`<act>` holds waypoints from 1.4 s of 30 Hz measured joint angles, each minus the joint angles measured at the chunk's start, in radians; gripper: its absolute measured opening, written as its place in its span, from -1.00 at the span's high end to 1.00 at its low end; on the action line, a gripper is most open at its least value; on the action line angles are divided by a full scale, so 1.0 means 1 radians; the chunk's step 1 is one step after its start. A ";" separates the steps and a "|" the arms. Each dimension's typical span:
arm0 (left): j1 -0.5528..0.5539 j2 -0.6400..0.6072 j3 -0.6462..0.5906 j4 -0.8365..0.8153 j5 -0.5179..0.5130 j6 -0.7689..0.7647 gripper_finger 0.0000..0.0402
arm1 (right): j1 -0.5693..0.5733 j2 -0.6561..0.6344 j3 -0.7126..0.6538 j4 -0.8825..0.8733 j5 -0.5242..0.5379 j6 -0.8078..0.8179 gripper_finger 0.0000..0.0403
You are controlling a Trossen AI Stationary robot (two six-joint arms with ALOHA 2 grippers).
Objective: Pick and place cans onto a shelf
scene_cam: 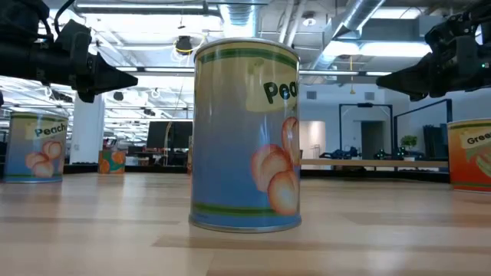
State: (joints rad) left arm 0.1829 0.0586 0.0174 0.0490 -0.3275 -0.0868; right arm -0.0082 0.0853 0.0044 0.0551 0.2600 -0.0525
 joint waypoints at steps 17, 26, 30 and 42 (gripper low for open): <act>0.000 0.000 0.000 0.000 0.000 0.000 1.00 | 0.000 0.000 0.000 0.000 0.000 0.000 0.81; 0.000 0.000 -0.001 0.018 0.000 0.000 1.00 | 0.000 0.000 0.000 0.000 0.000 0.000 0.81; 0.000 0.000 -0.001 0.019 0.001 -0.003 1.00 | 0.000 0.000 0.000 0.000 0.000 0.000 0.81; 0.005 0.015 0.007 0.089 0.138 -0.035 1.00 | 0.000 0.000 0.000 0.000 0.000 0.000 0.81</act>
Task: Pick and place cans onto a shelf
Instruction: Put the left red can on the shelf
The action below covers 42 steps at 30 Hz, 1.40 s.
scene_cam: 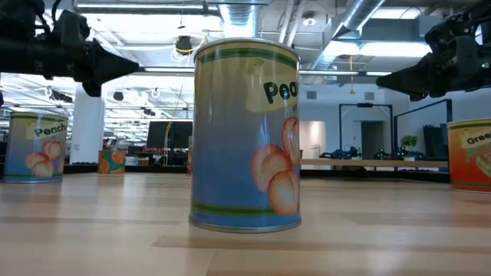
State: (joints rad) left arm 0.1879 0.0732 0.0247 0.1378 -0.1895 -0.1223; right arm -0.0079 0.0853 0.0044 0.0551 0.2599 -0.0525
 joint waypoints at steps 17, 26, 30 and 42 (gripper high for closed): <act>0.023 0.580 0.414 -0.143 0.024 0.165 1.00 | 0.000 0.000 0.000 0.000 0.000 0.000 0.81; 0.243 0.983 0.714 -0.314 0.109 0.228 1.00 | 0.000 0.000 0.000 0.000 0.000 0.000 0.81; 0.335 1.130 0.790 -0.315 0.206 0.275 1.00 | 0.000 0.000 0.000 0.000 0.000 0.000 0.81; 0.404 1.450 0.978 -0.365 0.123 0.423 0.71 | 0.000 0.000 0.000 0.000 0.000 0.000 0.81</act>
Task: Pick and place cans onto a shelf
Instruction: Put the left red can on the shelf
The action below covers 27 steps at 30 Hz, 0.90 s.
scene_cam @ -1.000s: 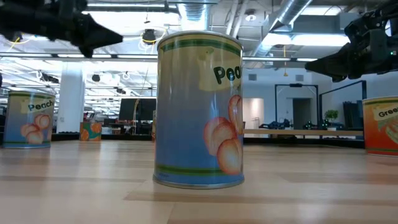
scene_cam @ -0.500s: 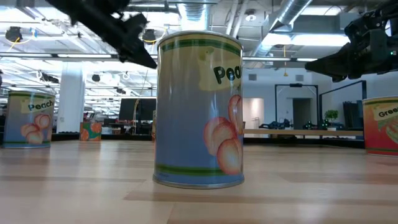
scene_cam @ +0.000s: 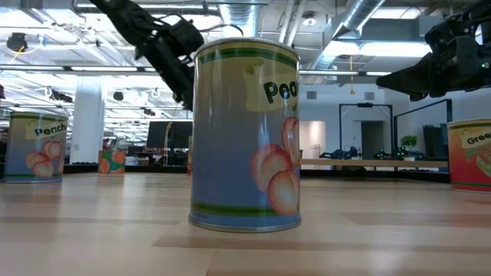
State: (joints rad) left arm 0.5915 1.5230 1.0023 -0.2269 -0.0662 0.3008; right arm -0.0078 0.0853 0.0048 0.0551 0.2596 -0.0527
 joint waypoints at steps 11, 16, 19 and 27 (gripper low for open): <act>0.000 0.152 0.113 -0.114 -0.143 0.080 0.35 | 0.000 0.000 0.000 0.000 0.000 0.000 0.81; 0.004 0.159 0.115 -0.131 -0.156 0.084 0.42 | 0.000 0.000 0.000 0.000 0.000 0.000 0.81; 0.009 0.165 0.114 -0.141 -0.142 0.091 0.56 | 0.000 0.000 0.000 0.000 0.000 0.000 0.81; 0.018 0.162 0.116 -0.164 -0.098 0.137 0.97 | 0.000 0.000 0.000 0.000 0.000 0.000 0.81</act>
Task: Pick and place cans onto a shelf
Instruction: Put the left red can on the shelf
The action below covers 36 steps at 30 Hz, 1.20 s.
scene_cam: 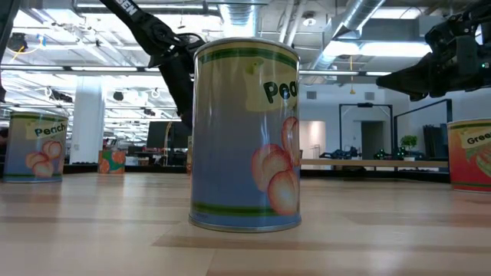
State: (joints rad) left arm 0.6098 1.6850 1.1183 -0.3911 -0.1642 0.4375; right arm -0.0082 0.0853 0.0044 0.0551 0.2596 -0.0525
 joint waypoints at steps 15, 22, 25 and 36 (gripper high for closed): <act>-0.094 -0.218 0.250 -0.309 0.038 -0.140 1.00 | 0.000 0.000 0.000 0.000 0.000 0.000 0.81; -0.257 -0.230 0.489 -0.334 0.052 -0.205 1.00 | 0.000 0.000 0.000 0.000 0.000 0.000 0.81; -0.323 -0.227 0.545 -0.307 0.053 -0.211 1.00 | 0.000 0.000 0.000 0.000 0.000 0.000 0.81; -0.380 -0.075 0.609 -0.196 0.063 -0.268 1.00 | 0.000 0.004 0.000 0.001 -0.001 0.000 0.81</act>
State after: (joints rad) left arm 0.2302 1.6100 1.7268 -0.5870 -0.1017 0.1699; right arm -0.0078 0.0891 0.0044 0.0559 0.2582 -0.0525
